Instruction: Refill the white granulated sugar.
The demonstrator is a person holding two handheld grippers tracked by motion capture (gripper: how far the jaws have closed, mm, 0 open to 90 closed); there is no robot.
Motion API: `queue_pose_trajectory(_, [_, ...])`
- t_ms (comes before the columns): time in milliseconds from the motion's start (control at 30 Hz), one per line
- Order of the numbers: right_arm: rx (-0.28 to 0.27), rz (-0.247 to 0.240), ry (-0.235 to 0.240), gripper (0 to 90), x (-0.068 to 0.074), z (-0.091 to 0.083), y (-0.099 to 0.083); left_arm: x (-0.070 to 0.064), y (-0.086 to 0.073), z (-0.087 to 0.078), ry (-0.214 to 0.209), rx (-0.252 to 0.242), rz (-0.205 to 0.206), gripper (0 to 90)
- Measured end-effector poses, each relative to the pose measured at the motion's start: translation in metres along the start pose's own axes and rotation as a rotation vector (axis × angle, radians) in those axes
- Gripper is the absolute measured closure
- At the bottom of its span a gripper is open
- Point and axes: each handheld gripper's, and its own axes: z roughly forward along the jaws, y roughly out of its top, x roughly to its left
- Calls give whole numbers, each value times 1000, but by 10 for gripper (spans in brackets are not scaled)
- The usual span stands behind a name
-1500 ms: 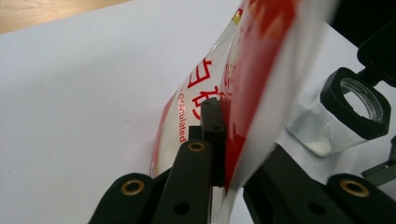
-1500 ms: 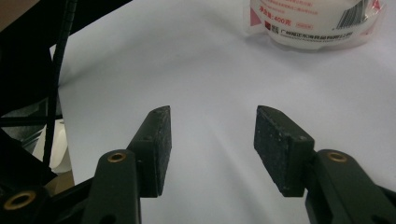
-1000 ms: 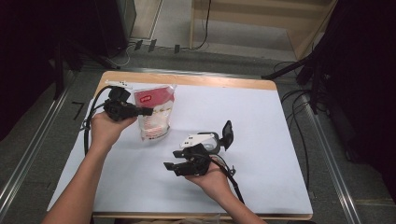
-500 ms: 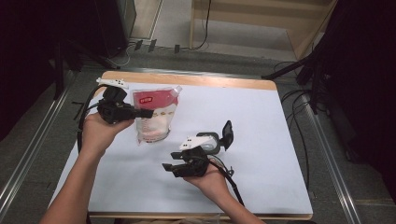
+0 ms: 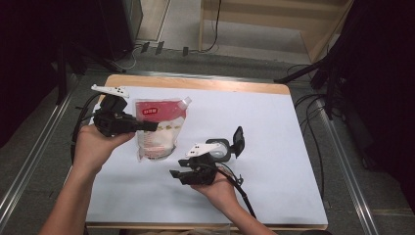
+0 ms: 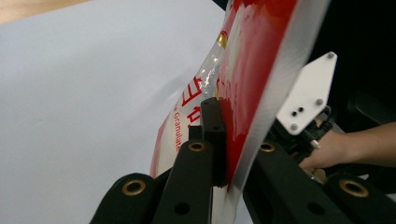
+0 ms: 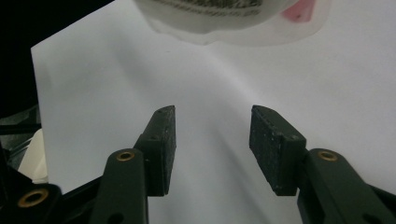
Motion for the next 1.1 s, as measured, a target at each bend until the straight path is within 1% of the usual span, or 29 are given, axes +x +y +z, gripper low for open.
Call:
queue_pose_trajectory(67, [-10,4,-21,552,0,2,1,-4,0,0,-7,17,8,900])
queue_pose_trajectory(133, [-12,14,-38,562,-1,3,1,-7,0,1,-10,22,14,900])
queue_pose_trajectory(167, [-18,21,-48,563,-2,3,2,-9,-1,2,-22,28,11,900])
queue_pose_trajectory(267, [-31,32,-60,563,-3,3,3,-12,-1,4,-40,38,10,900])
queue_pose_trajectory(300, [-37,32,-65,566,-4,2,3,-14,-1,5,-56,44,12,900])
queue_pose_trajectory(367, [-41,29,-72,566,-5,2,3,-17,-1,6,-58,48,10,900])
queue_pose_trajectory(433, [-38,27,-80,568,-6,3,3,-19,0,6,-77,52,10,900])
queue_pose_trajectory(467, [-36,27,-81,568,-6,4,3,-20,0,7,-78,48,6,900])
queue_pose_trajectory(500, [-35,25,-81,568,-6,4,2,-21,0,6,-78,49,11,900])
queue_pose_trajectory(533, [-35,24,-79,565,-6,5,2,-22,0,7,-90,48,3,900])
queue_pose_trajectory(600, [-34,19,-86,564,-6,6,1,-23,0,7,-94,54,3,900])
queue_pose_trajectory(767, [-32,20,-90,557,-7,8,-2,-26,0,7,-106,56,-13,900])
queue_pose_trajectory(800, [-33,20,-89,557,-7,8,-2,-27,0,7,-114,57,-17,900])
queue_pose_trajectory(833, [-35,15,-90,557,-7,9,-2,-28,0,8,-114,57,-20,900])
queue_pose_trajectory(867, [-40,14,-91,557,-6,9,-2,-29,1,8,-106,58,-27,900])
queue_pose_trajectory(900, [-52,18,-79,557,-5,8,-2,-30,1,8,-108,56,-30,900])
queue_pose_trajectory(967, [-71,4,-70,572,-4,7,-2,-30,2,9,-105,56,-40,900])
queue_pose_trajectory(1000, [-76,-19,-79,578,-2,6,-2,-30,2,9,-105,57,-45,900])
queue_pose_trajectory(1033, [-78,-32,-85,578,-1,5,-2,-30,1,10,-97,51,-59,900])
queue_pose_trajectory(1067, [-82,-52,-91,581,1,5,-3,-28,1,10,-90,56,-57,900])
queue_pose_trajectory(1100, [-82,-74,-91,583,3,5,-3,-28,1,11,-90,52,-67,900])
